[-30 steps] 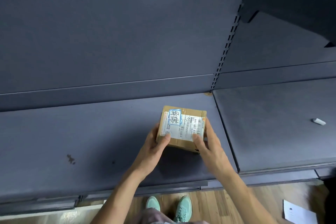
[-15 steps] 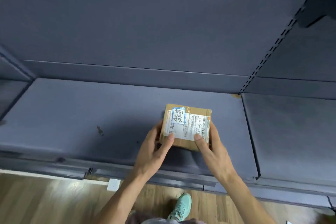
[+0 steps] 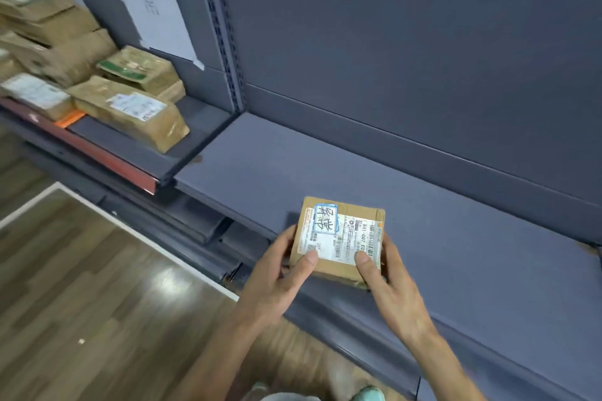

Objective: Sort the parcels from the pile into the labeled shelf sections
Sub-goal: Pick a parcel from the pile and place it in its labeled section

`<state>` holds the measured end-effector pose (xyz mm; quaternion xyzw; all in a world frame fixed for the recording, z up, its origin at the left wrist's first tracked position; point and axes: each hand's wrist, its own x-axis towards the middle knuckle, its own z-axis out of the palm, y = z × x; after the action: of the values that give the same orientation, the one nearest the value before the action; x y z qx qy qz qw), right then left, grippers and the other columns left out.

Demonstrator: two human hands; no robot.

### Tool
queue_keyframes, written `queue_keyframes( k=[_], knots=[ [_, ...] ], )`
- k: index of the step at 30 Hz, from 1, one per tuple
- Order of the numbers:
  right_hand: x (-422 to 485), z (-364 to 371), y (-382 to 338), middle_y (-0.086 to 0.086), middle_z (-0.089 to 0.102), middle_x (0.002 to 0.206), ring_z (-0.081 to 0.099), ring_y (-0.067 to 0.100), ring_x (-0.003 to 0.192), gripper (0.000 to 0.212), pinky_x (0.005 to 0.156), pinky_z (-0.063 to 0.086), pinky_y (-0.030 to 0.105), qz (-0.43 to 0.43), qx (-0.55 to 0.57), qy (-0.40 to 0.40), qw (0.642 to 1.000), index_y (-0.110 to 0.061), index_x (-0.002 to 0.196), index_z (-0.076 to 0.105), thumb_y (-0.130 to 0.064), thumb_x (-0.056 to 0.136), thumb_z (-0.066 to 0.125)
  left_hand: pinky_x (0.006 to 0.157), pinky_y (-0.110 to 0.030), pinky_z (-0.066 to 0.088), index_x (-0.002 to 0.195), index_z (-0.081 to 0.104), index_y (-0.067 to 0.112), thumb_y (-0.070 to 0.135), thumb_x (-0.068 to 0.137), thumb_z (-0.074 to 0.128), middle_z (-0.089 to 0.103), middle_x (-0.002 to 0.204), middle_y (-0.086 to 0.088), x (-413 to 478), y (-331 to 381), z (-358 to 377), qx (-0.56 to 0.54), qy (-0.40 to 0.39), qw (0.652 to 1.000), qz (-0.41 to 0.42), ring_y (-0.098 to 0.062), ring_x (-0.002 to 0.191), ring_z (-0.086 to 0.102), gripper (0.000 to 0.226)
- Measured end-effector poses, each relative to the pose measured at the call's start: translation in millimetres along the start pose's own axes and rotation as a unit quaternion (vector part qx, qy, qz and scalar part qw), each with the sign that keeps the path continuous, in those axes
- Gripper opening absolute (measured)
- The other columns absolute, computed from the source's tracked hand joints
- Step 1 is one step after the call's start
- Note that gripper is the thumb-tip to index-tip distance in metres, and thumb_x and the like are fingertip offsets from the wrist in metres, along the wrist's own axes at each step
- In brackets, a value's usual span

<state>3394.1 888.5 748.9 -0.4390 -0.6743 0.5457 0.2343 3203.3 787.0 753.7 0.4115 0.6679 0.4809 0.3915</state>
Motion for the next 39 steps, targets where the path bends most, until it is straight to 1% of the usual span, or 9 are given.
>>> queue_keyframes(
  k=[2, 7, 10, 13, 16, 21, 24, 28, 39],
  knots=[
    [3.8, 28.7, -10.3, -0.036, 0.058, 0.13, 0.056, -0.01, 0.119, 0.059, 0.094, 0.047, 0.026, -0.003, -0.005, -0.017, 1.0, -0.049, 0.148, 0.034, -0.063, 0.093, 0.05, 0.075, -0.007, 0.05, 0.131, 0.049, 0.059, 0.061, 0.097, 0.056, 0.07, 0.123, 0.024, -10.3, -6.1, -28.4, -0.008, 0.01, 1.0, -0.005, 0.008, 0.099, 0.069, 0.035],
    [14.5, 94.2, -31.7, -0.037, 0.059, 0.128, 0.057, -0.012, 0.117, 0.061, 0.094, 0.045, 0.024, -0.025, -0.013, -0.057, 0.998, -0.052, 0.147, 0.035, -0.071, 0.09, 0.049, 0.097, -0.028, 0.047, 0.14, 0.041, 0.059, 0.066, 0.098, 0.051, 0.062, 0.135, 0.03, -30.3, -32.8, -93.1, 0.002, 0.045, 0.999, -0.018, 0.004, 0.12, 0.062, 0.044],
    [21.6, 125.3, -45.3, -0.039, 0.058, 0.127, 0.056, -0.014, 0.116, 0.059, 0.091, 0.045, 0.022, -0.034, -0.02, -0.081, 0.996, -0.057, 0.143, 0.035, -0.075, 0.088, 0.049, 0.093, -0.021, 0.053, 0.141, 0.04, 0.059, 0.069, 0.097, 0.051, 0.06, 0.137, 0.029, -41.4, -39.1, -124.1, 0.008, 0.061, 0.998, -0.019, 0.004, 0.124, 0.06, 0.046],
    [32.9, 150.9, -58.6, -0.043, 0.056, 0.126, 0.054, -0.018, 0.115, 0.056, 0.087, 0.044, 0.019, -0.043, -0.04, -0.103, 0.993, -0.063, 0.139, 0.034, -0.078, 0.087, 0.047, 0.091, -0.002, 0.043, 0.136, 0.043, 0.063, 0.07, 0.096, 0.052, 0.062, 0.133, 0.03, -49.0, -40.9, -148.3, 0.006, 0.104, 0.994, -0.02, 0.007, 0.12, 0.061, 0.042],
    [46.6, 172.1, -67.7, -0.044, 0.055, 0.127, 0.053, -0.017, 0.117, 0.061, 0.092, 0.044, 0.021, -0.043, -0.044, -0.125, 0.99, -0.06, 0.142, 0.033, -0.078, 0.086, 0.048, 0.083, -0.011, 0.053, 0.135, 0.041, 0.066, 0.077, 0.091, 0.049, 0.062, 0.131, 0.034, -51.7, -45.3, -165.5, 0.005, 0.141, 0.99, -0.027, 0.008, 0.118, 0.061, 0.046],
    [77.5, 204.8, -81.4, -0.052, 0.052, 0.121, 0.051, -0.024, 0.111, 0.065, 0.091, 0.043, 0.023, -0.035, -0.048, -0.147, 0.987, -0.058, 0.143, 0.032, -0.08, 0.083, 0.046, 0.092, -0.025, 0.051, 0.131, 0.043, 0.067, 0.067, 0.094, 0.053, 0.064, 0.128, 0.034, -39.0, -49.2, -194.2, -0.018, 0.184, 0.981, -0.059, 0.005, 0.114, 0.064, 0.039],
    [103.0, 223.5, -93.5, -0.055, 0.051, 0.115, 0.05, -0.027, 0.107, 0.044, 0.086, 0.041, 0.017, -0.027, -0.048, -0.155, 0.986, -0.068, 0.134, 0.031, -0.067, 0.095, 0.049, 0.087, -0.017, 0.057, 0.136, 0.045, 0.06, 0.066, 0.091, 0.054, 0.065, 0.127, 0.033, -17.8, -47.0, -215.5, -0.02, 0.194, 0.978, -0.069, 0.007, 0.114, 0.063, 0.046],
    [141.2, 236.9, -110.8, -0.057, 0.05, 0.114, 0.049, -0.029, 0.106, 0.036, 0.079, 0.039, 0.009, -0.02, -0.052, -0.153, 0.987, -0.077, 0.121, 0.028, -0.057, 0.099, 0.049, 0.082, -0.002, 0.046, 0.137, 0.044, 0.057, 0.062, 0.091, 0.054, 0.064, 0.122, 0.038, 20.9, -39.0, -240.4, -0.005, 0.195, 0.978, -0.079, 0.012, 0.111, 0.062, 0.047],
    [222.9, 256.4, -155.3, -0.048, 0.053, 0.123, 0.051, -0.023, 0.111, 0.048, 0.084, 0.042, 0.015, -0.031, -0.057, -0.128, 0.99, -0.062, 0.141, 0.033, -0.06, 0.097, 0.052, 0.095, -0.02, 0.045, 0.144, 0.038, 0.056, 0.059, 0.1, 0.053, 0.059, 0.133, 0.036, 93.8, -24.6, -302.5, -0.007, 0.158, 0.986, -0.054, 0.01, 0.122, 0.057, 0.047]
  ],
)
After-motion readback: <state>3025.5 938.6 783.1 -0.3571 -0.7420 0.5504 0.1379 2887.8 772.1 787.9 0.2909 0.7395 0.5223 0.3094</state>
